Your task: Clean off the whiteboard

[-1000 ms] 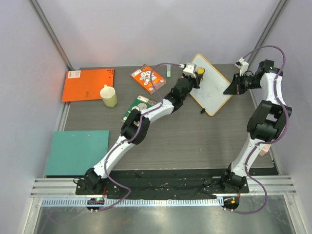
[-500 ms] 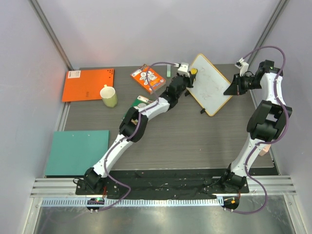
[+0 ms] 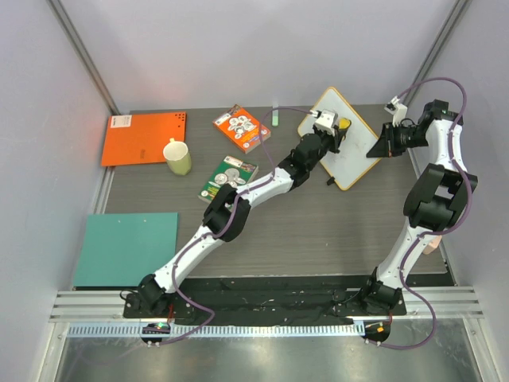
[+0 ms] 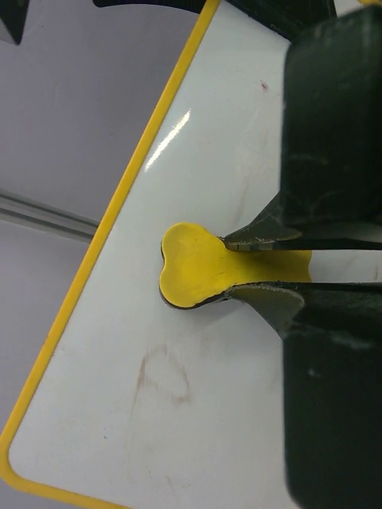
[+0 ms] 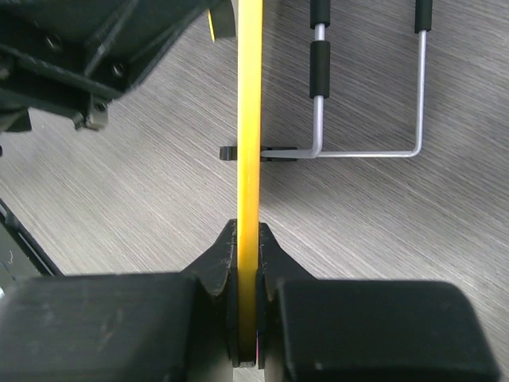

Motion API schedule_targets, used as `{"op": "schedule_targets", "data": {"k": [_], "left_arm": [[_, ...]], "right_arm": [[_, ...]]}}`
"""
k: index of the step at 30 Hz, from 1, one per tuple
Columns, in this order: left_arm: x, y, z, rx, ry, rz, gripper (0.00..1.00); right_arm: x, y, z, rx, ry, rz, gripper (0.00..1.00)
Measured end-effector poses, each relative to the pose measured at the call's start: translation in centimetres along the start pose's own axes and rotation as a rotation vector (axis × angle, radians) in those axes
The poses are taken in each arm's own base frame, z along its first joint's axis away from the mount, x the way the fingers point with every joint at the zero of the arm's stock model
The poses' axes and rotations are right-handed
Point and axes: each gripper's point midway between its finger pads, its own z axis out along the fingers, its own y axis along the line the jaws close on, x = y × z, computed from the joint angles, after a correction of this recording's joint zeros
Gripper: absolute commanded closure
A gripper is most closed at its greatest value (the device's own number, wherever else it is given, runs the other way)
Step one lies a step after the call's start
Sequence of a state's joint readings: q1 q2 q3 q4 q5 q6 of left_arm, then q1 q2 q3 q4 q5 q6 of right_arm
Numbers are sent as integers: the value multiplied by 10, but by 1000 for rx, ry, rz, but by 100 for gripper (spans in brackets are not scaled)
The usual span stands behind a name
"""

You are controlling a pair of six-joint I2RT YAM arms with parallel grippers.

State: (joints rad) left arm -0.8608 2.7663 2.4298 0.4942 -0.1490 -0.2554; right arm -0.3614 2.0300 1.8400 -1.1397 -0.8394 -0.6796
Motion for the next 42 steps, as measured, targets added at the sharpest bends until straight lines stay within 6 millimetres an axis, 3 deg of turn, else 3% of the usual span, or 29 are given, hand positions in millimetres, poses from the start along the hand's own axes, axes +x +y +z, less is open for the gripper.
{"op": "schedule_targets", "data": {"k": [5,14,20,22,27,35,42], "left_arm": [[-15,21,9,-28,-32,-46,100],[-18,100,14,-141,-55,-116,100],[-11,106,13,-136,-53,-113,100],[-6,101,12,-124,-51,-103,100],[6,66,10,-71,-35,-72,100],[9,-6,-3,48,7,-26,100],[17,-84,-23,187,57,72,100]], "right_arm": [[-1,1,0,-7,-4,-23,99],[-5,1,3,-25,18,-58,99],[-8,2,5,-19,43,-63,99],[-9,2,5,-15,47,-58,99],[-7,1,5,1,59,-30,99],[-7,0,4,9,62,-19,99],[-9,-1,4,11,57,-37,99]]}}
